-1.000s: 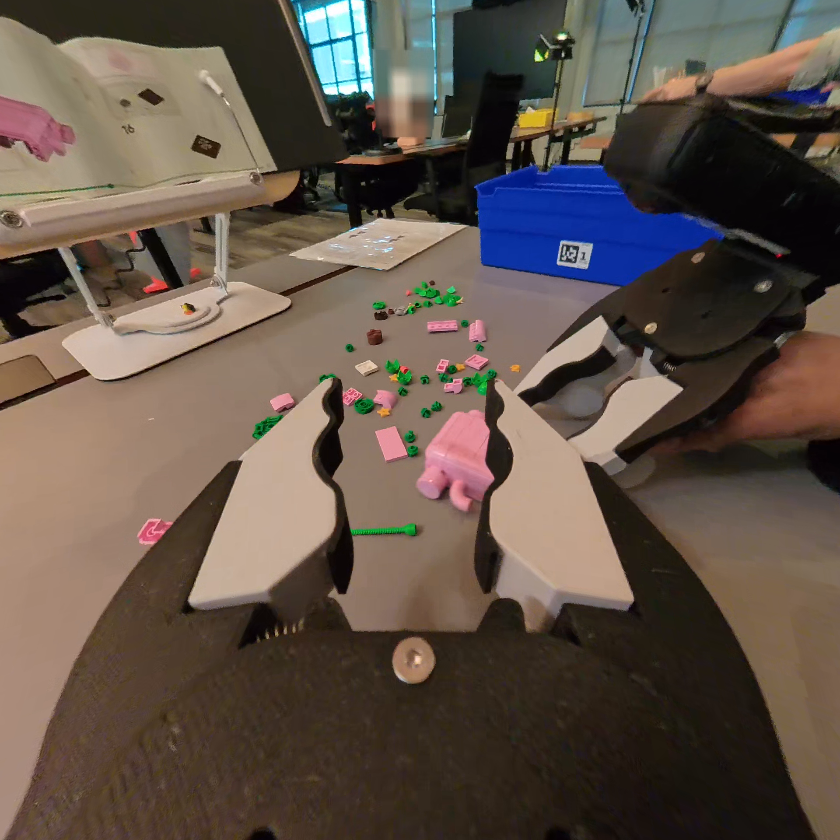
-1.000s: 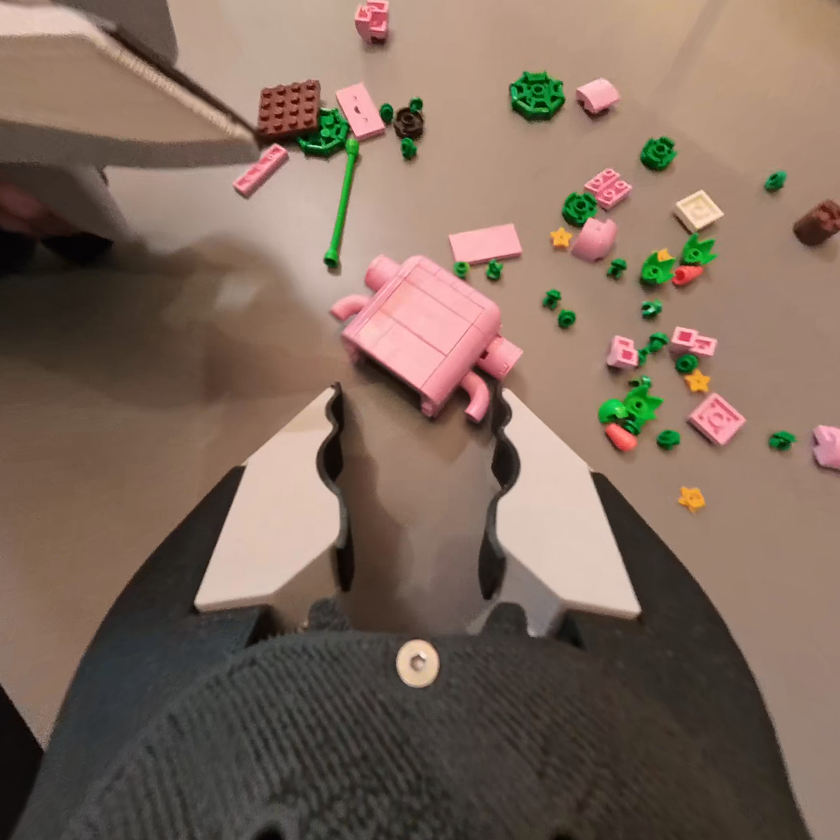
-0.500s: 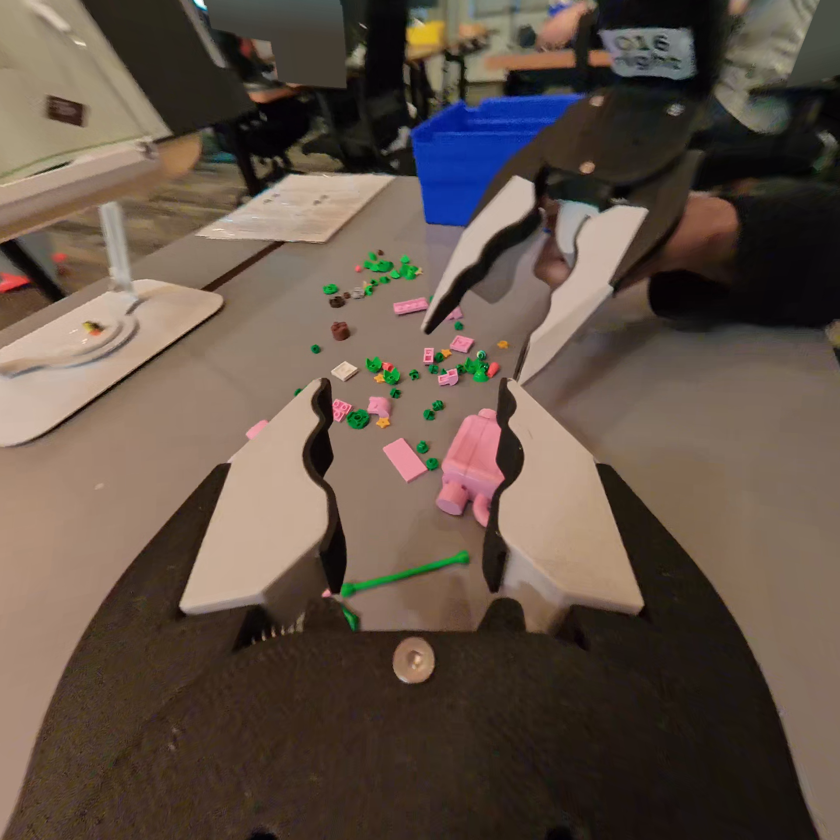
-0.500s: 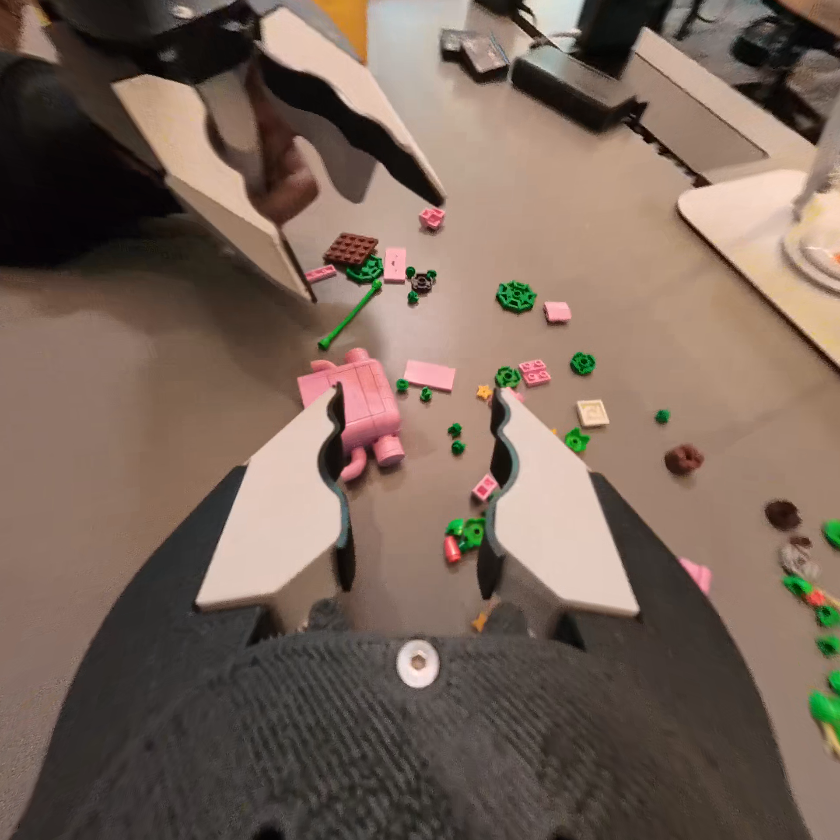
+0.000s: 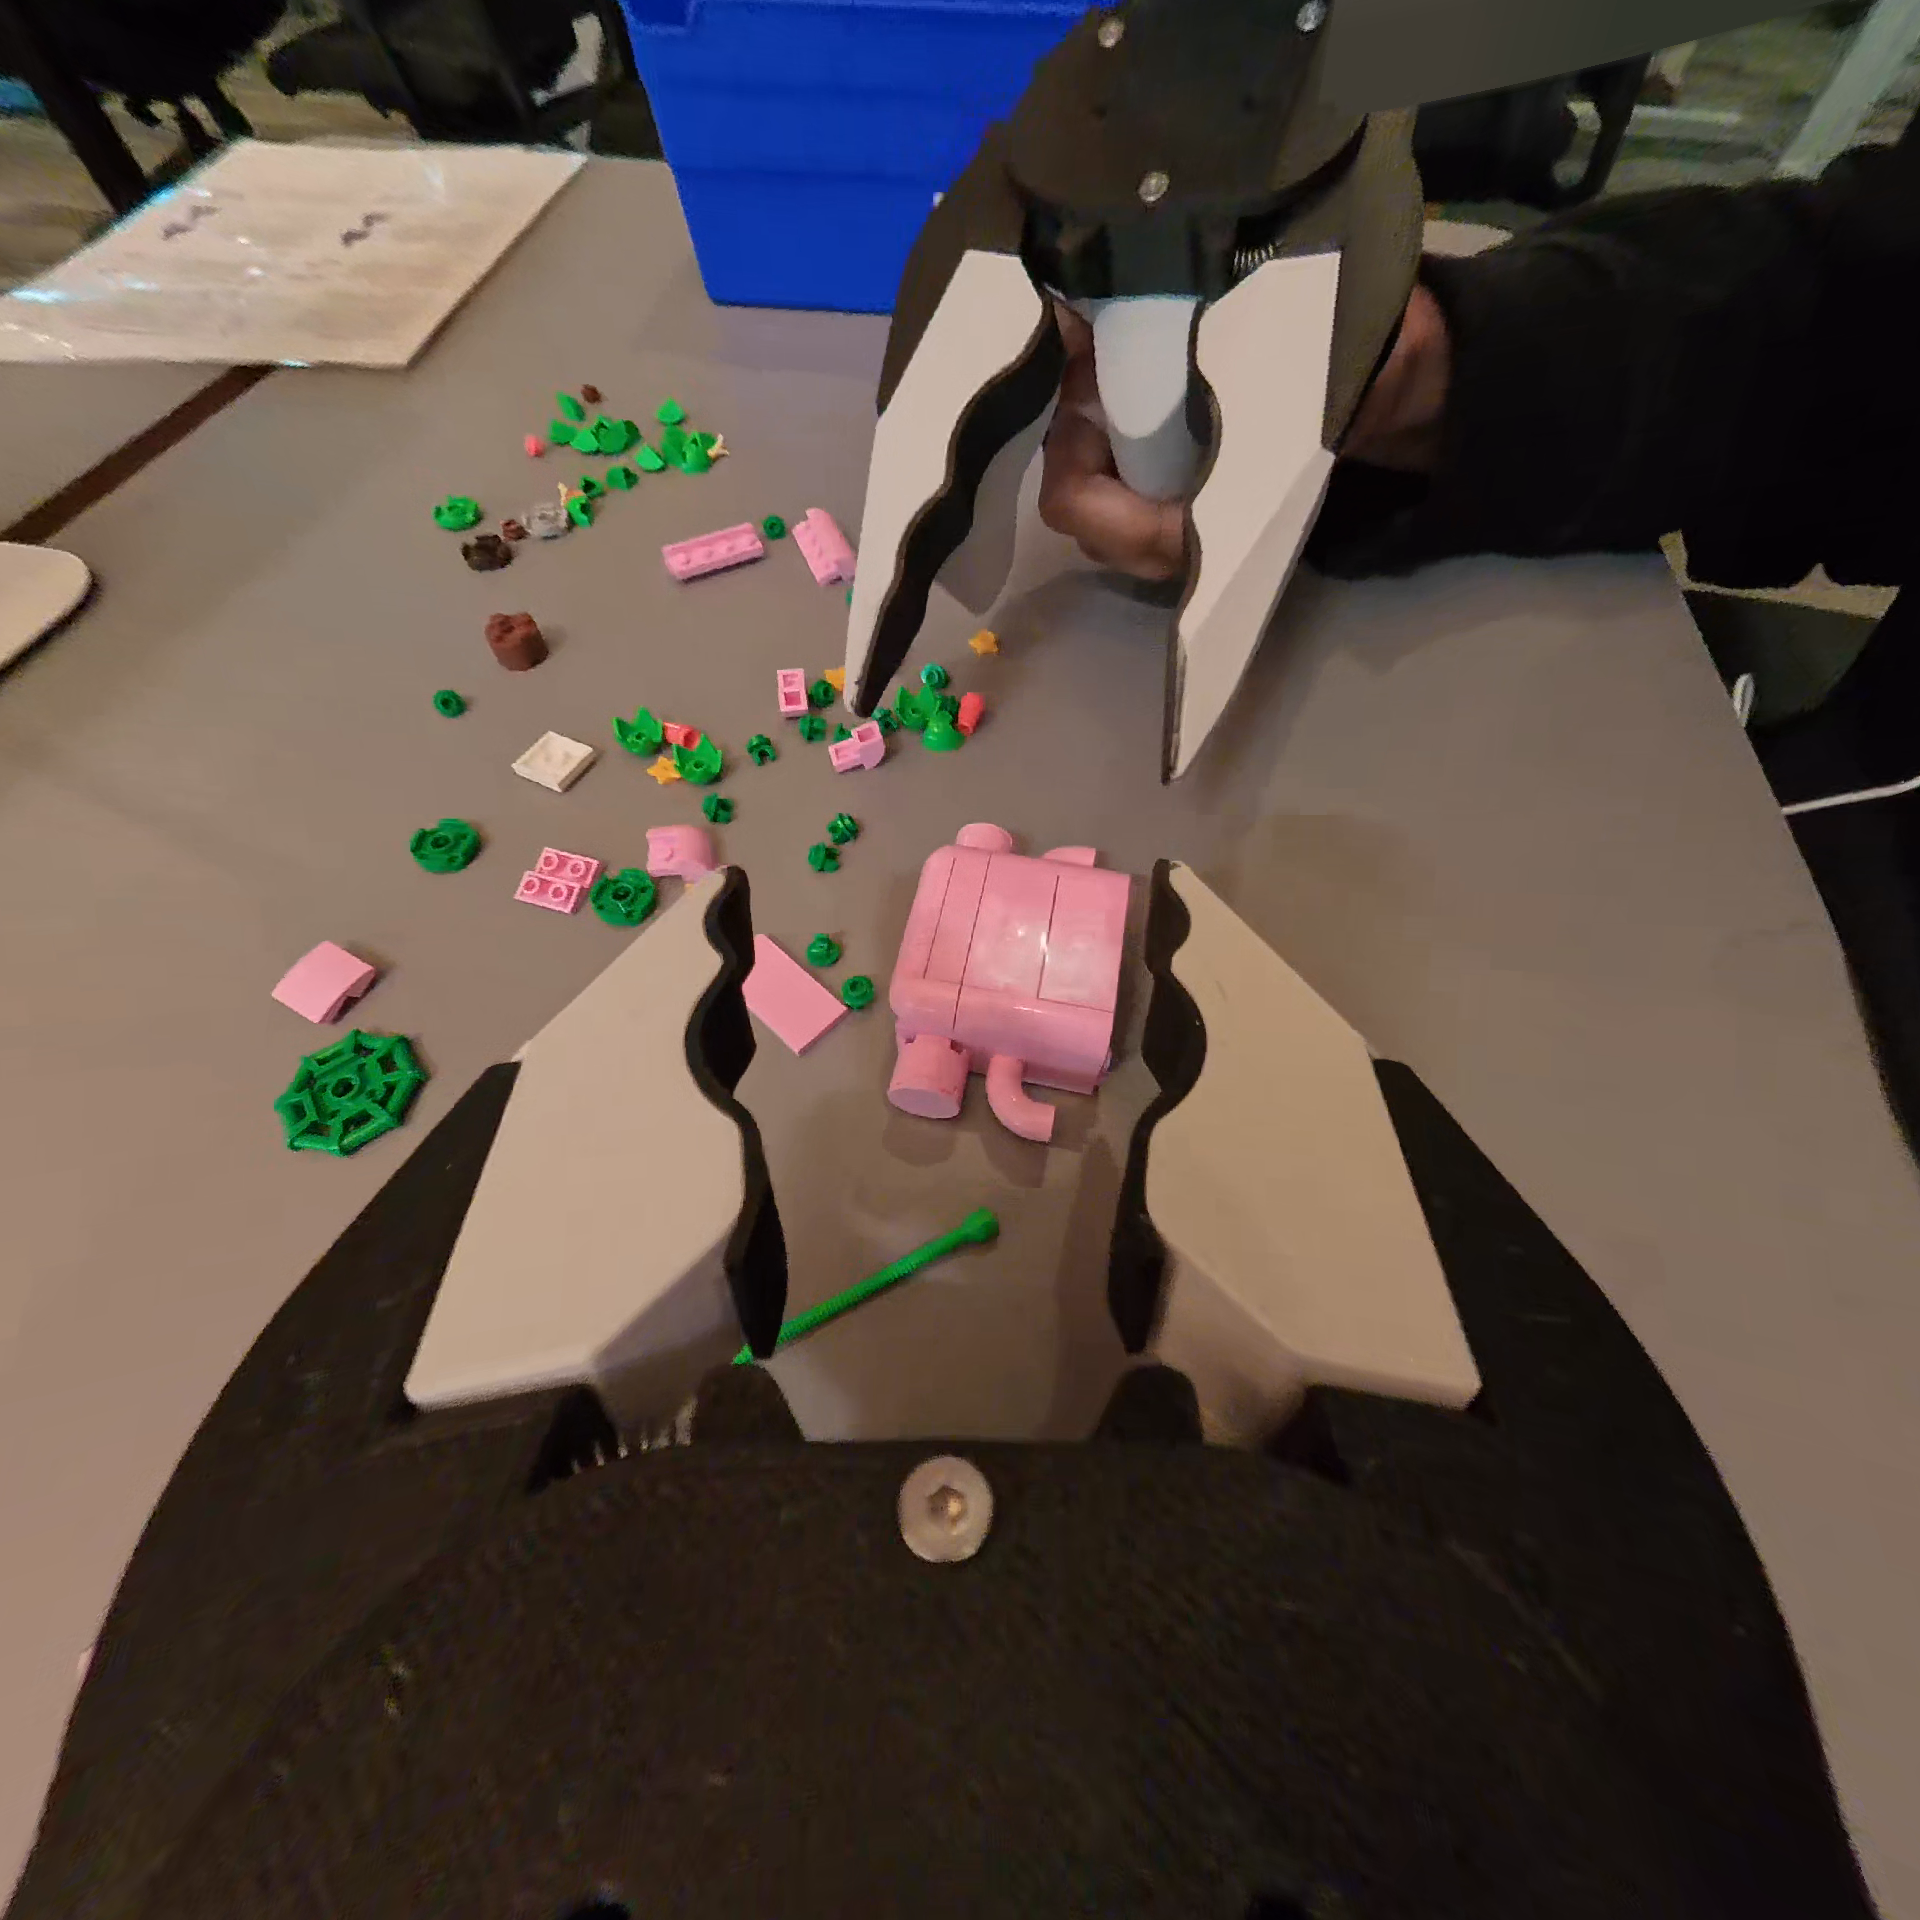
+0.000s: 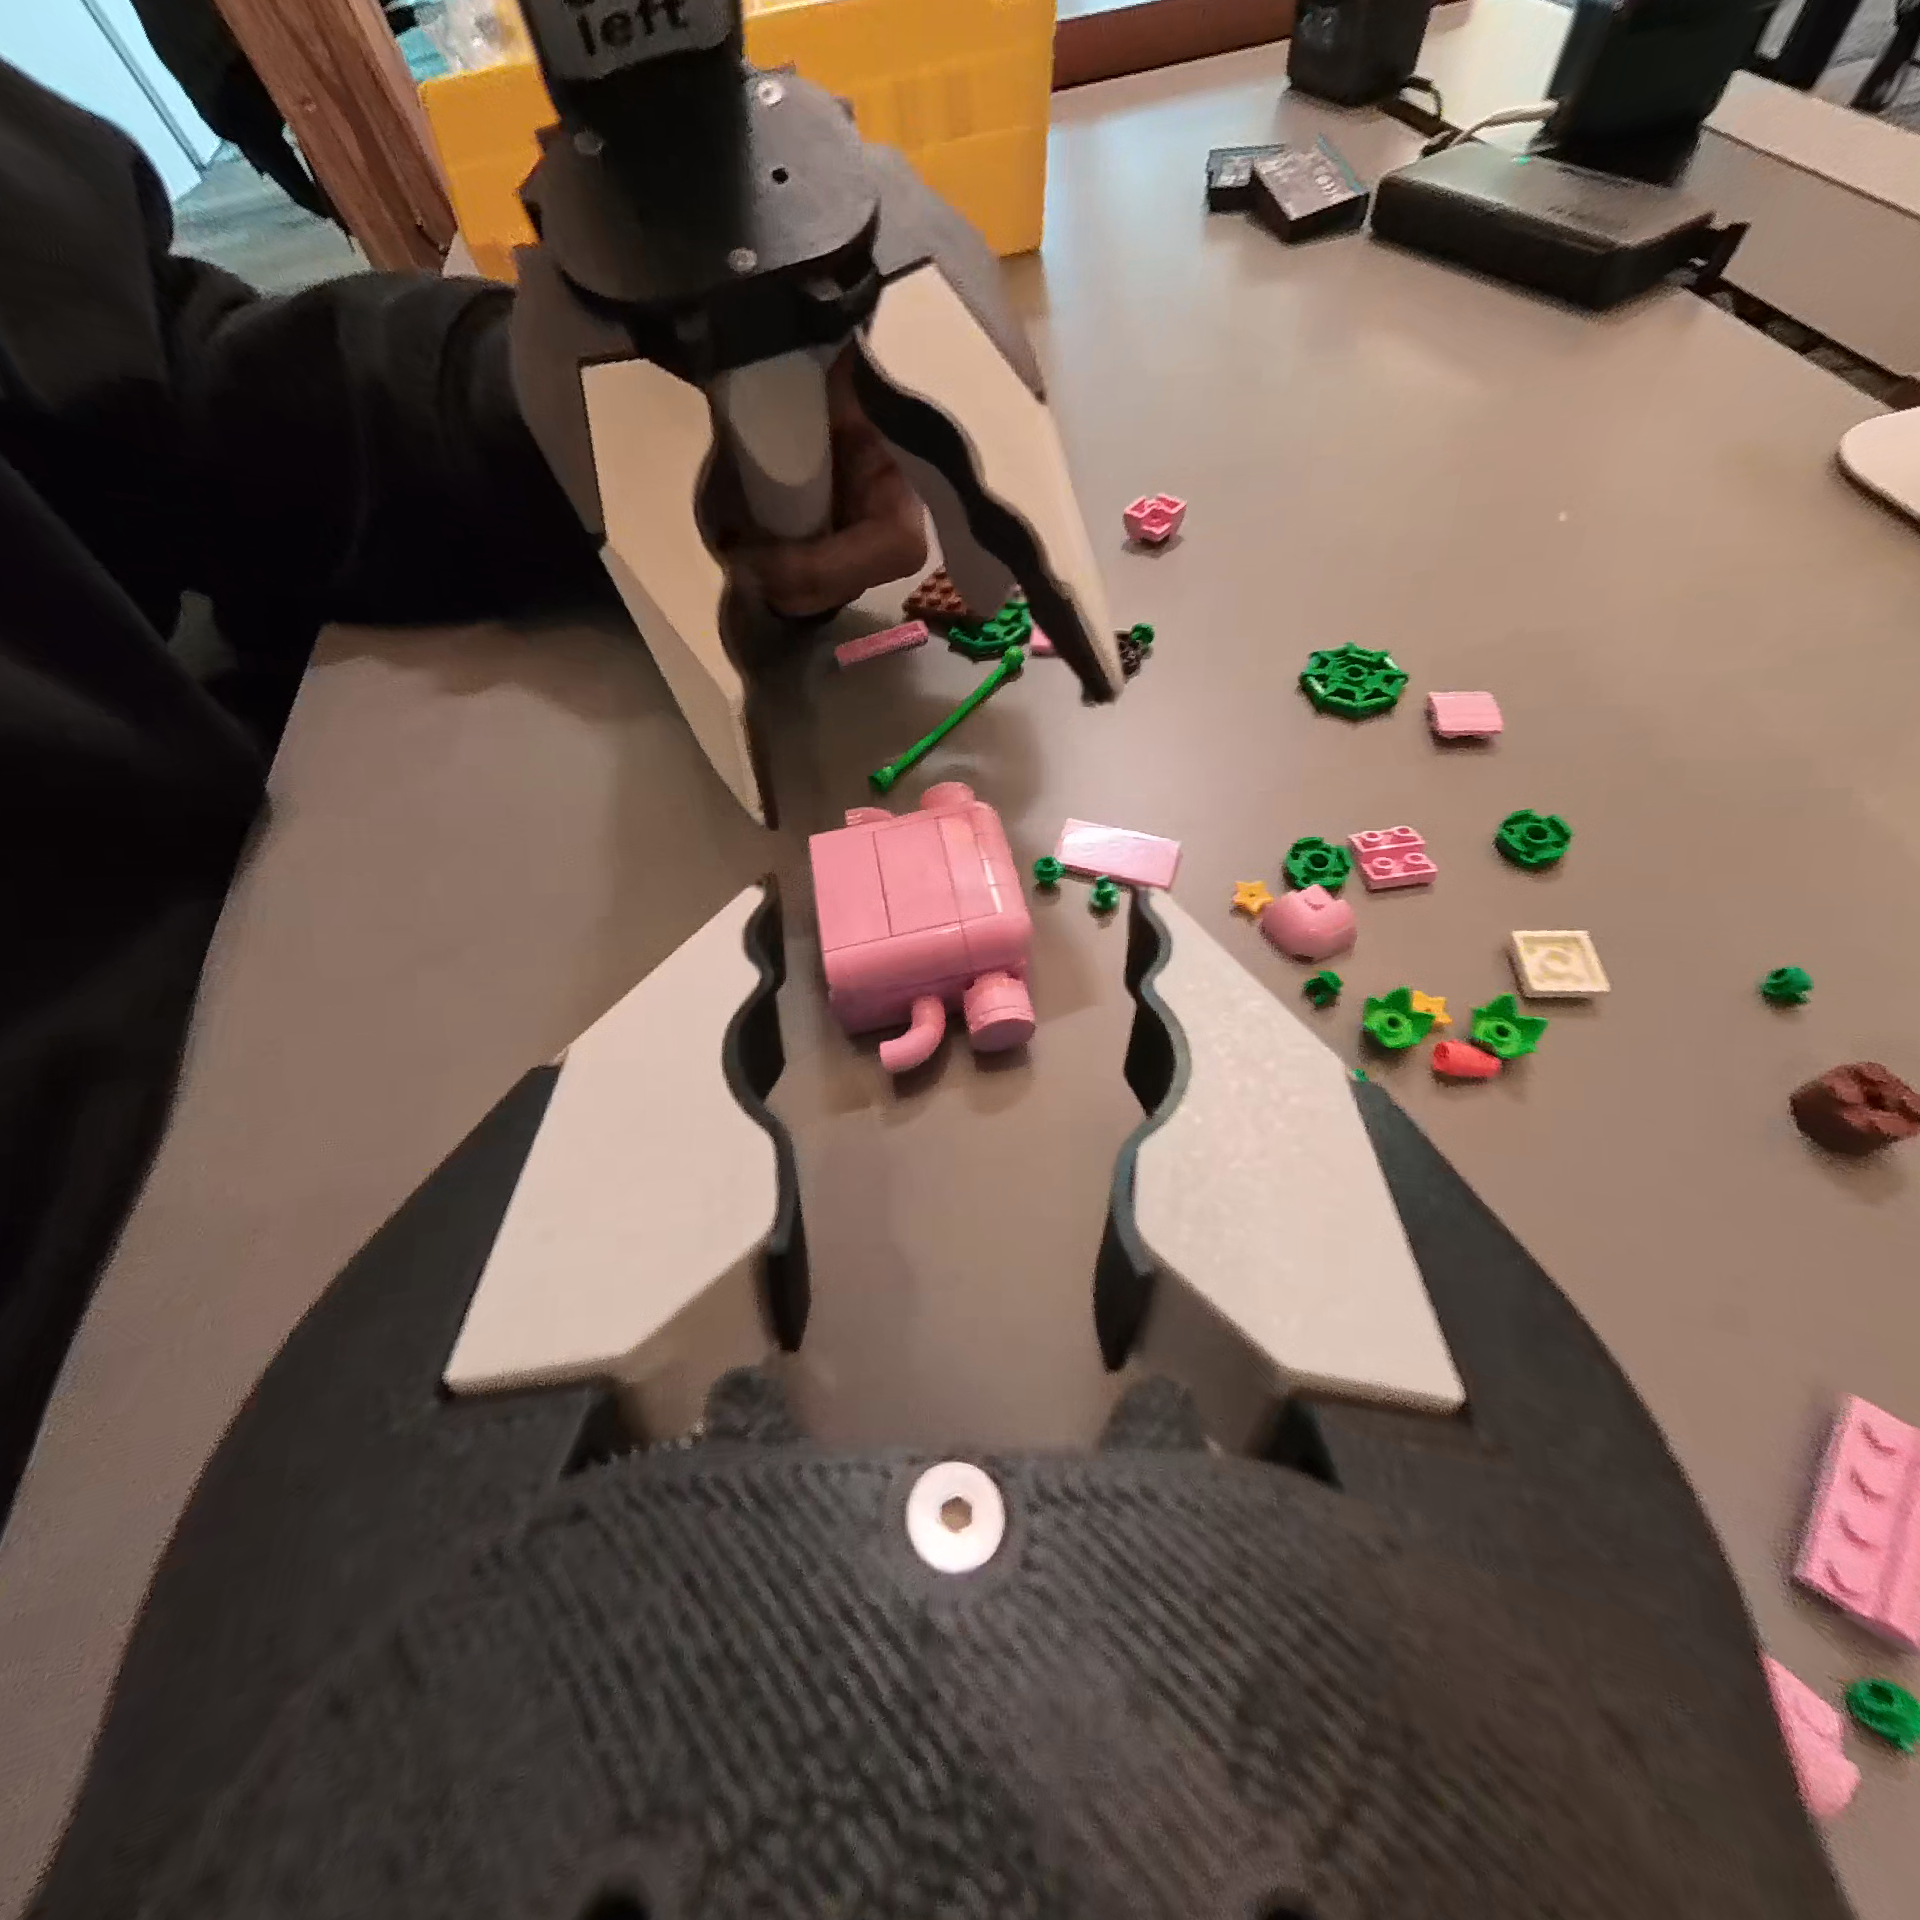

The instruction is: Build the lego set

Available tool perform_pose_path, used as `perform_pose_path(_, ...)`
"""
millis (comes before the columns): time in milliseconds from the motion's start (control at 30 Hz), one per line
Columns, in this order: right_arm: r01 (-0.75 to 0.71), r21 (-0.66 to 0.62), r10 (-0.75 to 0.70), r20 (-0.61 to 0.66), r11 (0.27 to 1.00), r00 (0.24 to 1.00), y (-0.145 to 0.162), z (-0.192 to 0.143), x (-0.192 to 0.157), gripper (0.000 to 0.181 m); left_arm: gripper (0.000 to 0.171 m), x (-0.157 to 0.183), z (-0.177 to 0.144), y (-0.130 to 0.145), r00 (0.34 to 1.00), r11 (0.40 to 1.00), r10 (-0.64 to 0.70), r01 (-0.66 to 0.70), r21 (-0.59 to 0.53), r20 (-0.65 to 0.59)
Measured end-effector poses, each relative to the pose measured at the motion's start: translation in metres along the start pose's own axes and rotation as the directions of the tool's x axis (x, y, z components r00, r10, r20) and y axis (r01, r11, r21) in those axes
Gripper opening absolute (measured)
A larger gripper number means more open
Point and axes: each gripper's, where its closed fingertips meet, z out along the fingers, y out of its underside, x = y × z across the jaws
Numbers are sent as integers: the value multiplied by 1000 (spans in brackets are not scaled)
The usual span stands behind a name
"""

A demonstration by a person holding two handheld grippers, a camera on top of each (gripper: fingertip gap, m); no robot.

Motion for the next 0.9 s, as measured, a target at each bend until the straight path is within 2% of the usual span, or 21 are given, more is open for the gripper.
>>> perform_pose_path(233, 125, -64, -124, 22, 990, 992, 7, 9, -19, 70, 78, 10, 9, 17, 997, 989, 79, -79, -124, -5)
perform_pose_path(500, 128, -154, -132, -11, 980, 991, 25, 18, -12, 70, 78, 6, 16, 28, 987, 968, 147, -131, -214, 61)
perform_pose_path(667, 109, -213, -117, -24, 971, 993, 36, 21, -6, 67, 66, 8, 20, 35, 985, 954, 165, -147, -263, 48)
perform_pose_path(767, 127, -239, -138, -33, 963, 990, 40, 23, -6, 62, 58, 10, 22, 42, 984, 939, 177, -159, -306, 31)
perform_pose_path(900, 139, -275, -156, -44, 951, 987, 45, 26, -6, 49, 52, 12, 22, 42, 983, 939, 181, -167, -301, 20)
